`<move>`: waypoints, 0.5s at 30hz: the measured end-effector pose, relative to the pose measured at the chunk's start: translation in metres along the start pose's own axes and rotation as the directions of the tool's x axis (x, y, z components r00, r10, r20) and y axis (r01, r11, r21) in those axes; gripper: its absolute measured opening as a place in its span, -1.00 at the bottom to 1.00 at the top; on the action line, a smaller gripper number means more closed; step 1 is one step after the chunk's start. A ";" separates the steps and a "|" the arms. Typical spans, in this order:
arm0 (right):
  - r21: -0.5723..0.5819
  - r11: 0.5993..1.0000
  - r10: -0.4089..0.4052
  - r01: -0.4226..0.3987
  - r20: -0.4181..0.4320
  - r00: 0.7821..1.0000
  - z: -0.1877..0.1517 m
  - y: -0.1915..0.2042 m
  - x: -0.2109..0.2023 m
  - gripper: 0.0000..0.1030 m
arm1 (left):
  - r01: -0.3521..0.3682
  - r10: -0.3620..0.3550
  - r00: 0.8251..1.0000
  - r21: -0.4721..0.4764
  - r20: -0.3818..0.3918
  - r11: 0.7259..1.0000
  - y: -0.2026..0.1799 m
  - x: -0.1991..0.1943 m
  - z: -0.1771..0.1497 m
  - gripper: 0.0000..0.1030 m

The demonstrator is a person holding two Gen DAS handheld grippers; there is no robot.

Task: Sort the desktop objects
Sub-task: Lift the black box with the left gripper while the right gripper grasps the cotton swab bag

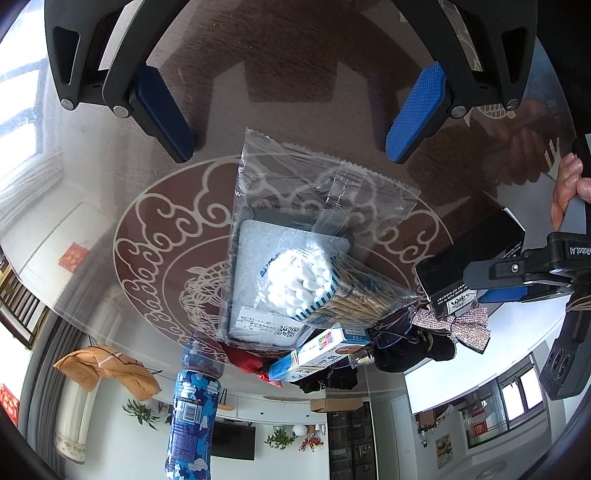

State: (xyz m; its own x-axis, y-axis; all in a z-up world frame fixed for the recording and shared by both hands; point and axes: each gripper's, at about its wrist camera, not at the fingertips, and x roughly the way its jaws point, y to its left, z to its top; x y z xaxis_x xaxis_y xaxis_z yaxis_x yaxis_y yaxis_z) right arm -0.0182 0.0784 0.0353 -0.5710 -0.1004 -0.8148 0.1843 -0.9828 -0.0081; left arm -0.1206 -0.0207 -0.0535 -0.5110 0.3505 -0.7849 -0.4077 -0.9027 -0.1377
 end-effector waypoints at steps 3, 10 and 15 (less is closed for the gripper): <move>0.000 1.000 0.000 0.000 0.000 1.000 0.000 0.000 0.000 1.00 | -0.024 0.027 0.998 0.059 -0.055 0.998 -0.007 0.012 -0.007 0.94; 0.000 1.000 0.001 -0.001 0.000 1.000 0.000 0.000 0.000 1.00 | -0.018 0.026 0.998 0.136 -0.061 0.991 -0.028 0.011 -0.016 0.95; -0.001 1.000 0.001 -0.001 0.000 1.000 0.000 0.000 0.000 1.00 | -0.081 0.090 0.994 0.131 -0.068 0.988 -0.031 0.016 -0.013 0.91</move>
State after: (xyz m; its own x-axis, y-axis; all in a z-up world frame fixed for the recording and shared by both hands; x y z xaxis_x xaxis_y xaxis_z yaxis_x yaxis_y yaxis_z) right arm -0.0180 0.0786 0.0351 -0.5710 -0.1011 -0.8147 0.1854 -0.9826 -0.0080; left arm -0.1065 0.0098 -0.0694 -0.4933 0.2498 -0.8332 -0.4608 -0.8875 0.0068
